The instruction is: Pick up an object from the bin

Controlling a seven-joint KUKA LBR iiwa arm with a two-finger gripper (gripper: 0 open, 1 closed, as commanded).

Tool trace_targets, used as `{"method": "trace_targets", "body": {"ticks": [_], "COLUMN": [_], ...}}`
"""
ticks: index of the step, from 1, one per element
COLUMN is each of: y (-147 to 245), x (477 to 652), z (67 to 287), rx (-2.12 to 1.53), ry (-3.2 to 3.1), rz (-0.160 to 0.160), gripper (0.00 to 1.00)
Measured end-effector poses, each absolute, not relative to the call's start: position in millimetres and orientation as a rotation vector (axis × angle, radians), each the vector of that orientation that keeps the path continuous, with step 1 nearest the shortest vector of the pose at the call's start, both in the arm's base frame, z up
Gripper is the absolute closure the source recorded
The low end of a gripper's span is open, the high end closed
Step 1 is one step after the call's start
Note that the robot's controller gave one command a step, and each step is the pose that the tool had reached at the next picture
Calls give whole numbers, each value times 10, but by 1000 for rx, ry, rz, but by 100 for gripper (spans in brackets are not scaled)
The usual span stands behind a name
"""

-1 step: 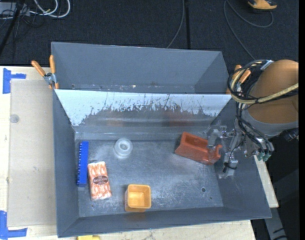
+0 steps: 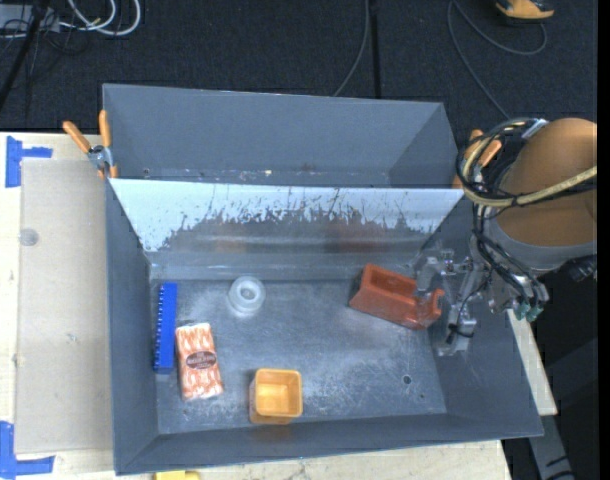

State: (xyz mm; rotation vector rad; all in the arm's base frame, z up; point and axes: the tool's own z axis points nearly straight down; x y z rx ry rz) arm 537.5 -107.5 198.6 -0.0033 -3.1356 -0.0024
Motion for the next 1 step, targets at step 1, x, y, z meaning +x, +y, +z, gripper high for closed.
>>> {"method": "trace_targets", "body": {"ticks": [1], "y": [-1100], "x": [5492], "z": [2057], "rx": [-32], "ry": [-3138], "rz": [-2], "gripper": [0]}}
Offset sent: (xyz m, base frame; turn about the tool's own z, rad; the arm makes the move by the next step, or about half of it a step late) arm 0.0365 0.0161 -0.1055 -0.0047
